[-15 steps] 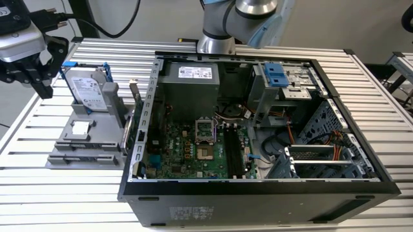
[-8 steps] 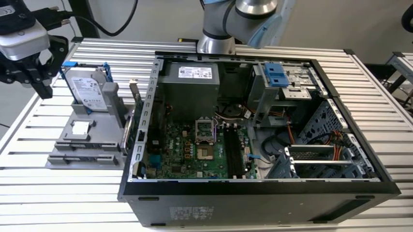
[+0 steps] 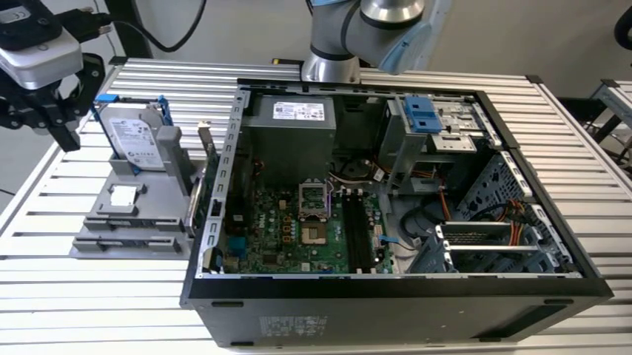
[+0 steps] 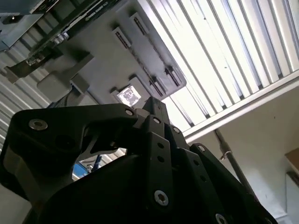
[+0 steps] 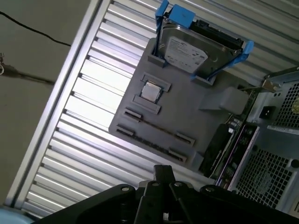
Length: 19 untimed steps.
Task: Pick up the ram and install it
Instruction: 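Pick up the ram and move it above insertion slot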
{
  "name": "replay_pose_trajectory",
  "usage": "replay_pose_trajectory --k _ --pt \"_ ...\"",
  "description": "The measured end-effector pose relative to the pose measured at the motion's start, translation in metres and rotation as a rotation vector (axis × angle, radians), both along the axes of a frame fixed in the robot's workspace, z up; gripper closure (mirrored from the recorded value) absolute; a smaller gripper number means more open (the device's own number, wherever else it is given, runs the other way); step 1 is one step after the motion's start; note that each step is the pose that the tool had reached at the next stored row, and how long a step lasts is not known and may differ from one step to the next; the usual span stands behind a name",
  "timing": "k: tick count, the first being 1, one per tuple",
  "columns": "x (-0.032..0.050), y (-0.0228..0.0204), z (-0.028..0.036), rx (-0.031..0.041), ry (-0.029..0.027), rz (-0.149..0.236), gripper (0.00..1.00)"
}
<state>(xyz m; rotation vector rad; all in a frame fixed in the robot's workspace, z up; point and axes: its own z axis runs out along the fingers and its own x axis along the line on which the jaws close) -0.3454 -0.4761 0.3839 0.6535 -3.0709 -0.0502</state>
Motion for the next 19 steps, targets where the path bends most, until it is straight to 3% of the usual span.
replay_pose_trajectory --k 9,19 --pt "0.0000 0.0000 0.0000 0.0001 -0.0001 0.148 1.00" --pt "0.0000 0.0000 0.0000 0.0000 0.0000 0.257 1.00"
